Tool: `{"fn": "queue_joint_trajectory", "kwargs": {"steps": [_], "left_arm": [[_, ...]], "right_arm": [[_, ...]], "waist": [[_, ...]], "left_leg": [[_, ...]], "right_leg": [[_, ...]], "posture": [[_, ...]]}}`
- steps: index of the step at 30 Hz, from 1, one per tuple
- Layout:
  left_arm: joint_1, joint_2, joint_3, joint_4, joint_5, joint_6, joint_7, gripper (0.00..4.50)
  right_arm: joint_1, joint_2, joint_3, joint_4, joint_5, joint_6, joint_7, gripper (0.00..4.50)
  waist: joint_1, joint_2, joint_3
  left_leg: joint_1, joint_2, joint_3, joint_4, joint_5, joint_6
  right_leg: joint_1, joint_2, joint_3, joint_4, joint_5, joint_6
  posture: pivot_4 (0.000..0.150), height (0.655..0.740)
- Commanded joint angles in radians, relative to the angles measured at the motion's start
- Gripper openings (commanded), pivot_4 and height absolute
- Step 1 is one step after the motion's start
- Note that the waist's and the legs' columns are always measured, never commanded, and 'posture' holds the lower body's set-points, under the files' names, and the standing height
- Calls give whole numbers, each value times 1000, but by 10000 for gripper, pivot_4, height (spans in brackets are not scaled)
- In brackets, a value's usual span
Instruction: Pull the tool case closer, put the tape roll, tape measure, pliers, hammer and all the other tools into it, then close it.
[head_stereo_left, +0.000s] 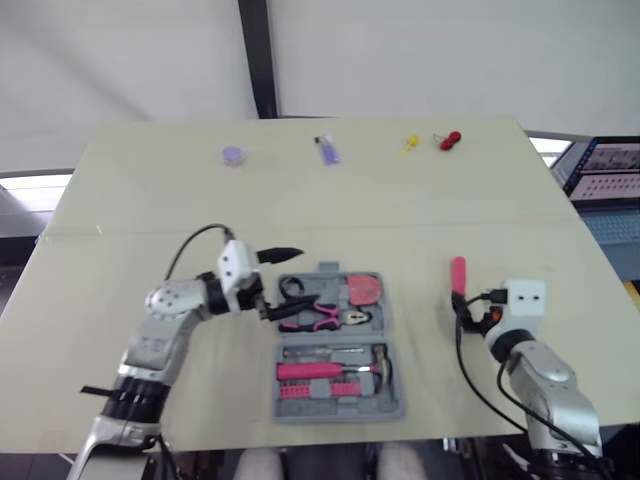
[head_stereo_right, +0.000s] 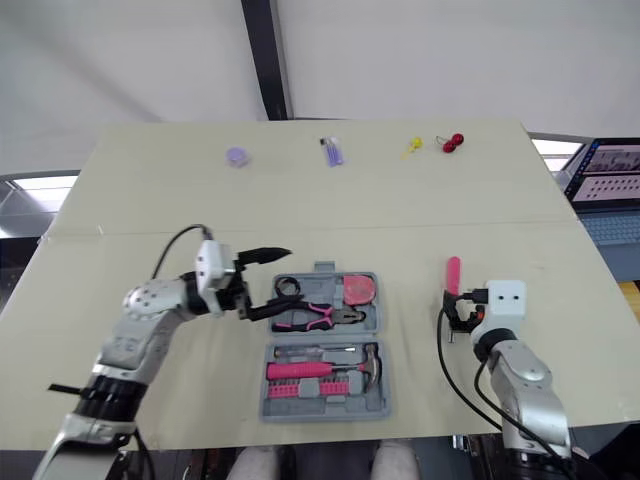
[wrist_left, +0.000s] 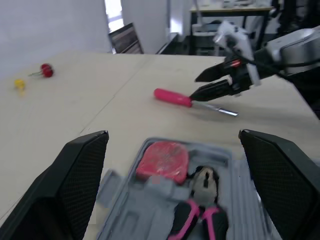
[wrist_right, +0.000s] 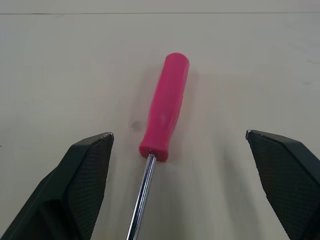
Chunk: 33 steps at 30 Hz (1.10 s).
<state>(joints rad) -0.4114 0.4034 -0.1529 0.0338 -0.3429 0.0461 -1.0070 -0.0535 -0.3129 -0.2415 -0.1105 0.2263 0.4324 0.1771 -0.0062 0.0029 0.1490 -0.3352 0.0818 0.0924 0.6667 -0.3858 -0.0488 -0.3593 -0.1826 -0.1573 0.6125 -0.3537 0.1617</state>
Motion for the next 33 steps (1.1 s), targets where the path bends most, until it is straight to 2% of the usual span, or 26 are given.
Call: {"fn": "queue_joint_trajectory", "kwargs": {"steps": [1, 6, 14, 17, 22, 24, 29, 33], "left_arm": [[-45, -66, -53, 19, 12, -31, -21, 45000], [-93, -177, -109, 79, 58, -76, 1, 45000], [-96, -212, -91, 99, 77, -92, 39, 45000], [-75, -199, -90, 77, 77, -87, 43, 45000], [-60, -189, -91, 59, 75, -81, 51, 45000], [-59, -188, -92, 56, 74, -79, 54, 45000], [-62, -187, -92, 75, 79, -95, 50, 45000], [-39, -137, -58, 69, 61, -124, 15, 45000]], "right_arm": [[-23, 27, 28, 9, -35, 3, -43, 44825], [-74, 88, 26, 94, -71, -15, -124, 44825], [-113, 111, 15, 196, -86, -48, -172, 44825], [-114, 108, 6, 204, -75, -32, -175, 36230], [-119, 119, -19, 200, -45, -25, -178, 12422], [-116, 118, -19, 200, -44, -27, -178, 4275], [-101, 109, -15, 178, -50, -52, -154, 4303], [-72, -5, 87, 37, -70, -19, 1, 4303]], "waist": [[-2, 0, 0], [-1, 0, 0], [-1, 0, 0], [1, 0, 0], [6, 0, 0], [7, -1, -1], [5, -1, -1], [2, 0, 0]], "left_leg": [[0, 0, 0, 0, 0, 0], [0, 0, 0, 1, 0, 0], [0, 0, -1, 1, 0, 0], [0, 0, -1, 2, 0, 0], [0, 0, -2, 3, 0, 0], [0, 0, -2, 3, 0, 0], [0, 0, -2, 3, 0, 1], [-1, 0, -2, 2, 0, 1]], "right_leg": [[0, 0, 0, 0, 0, 0], [0, 0, 0, 0, 0, 0], [1, 0, 0, 0, 0, 0], [1, 0, 0, 0, 0, 0], [2, 0, 0, 1, 0, 0], [2, 0, 0, 1, 0, 0], [3, 0, 0, 0, 0, 0], [2, 0, 0, 0, 0, 0]], "posture": [[1500, 7400], [1500, 7400], [1500, 7400], [1500, 7400], [1500, 7400], [1500, 7400], [1500, 7400], [1500, 7400]]}}
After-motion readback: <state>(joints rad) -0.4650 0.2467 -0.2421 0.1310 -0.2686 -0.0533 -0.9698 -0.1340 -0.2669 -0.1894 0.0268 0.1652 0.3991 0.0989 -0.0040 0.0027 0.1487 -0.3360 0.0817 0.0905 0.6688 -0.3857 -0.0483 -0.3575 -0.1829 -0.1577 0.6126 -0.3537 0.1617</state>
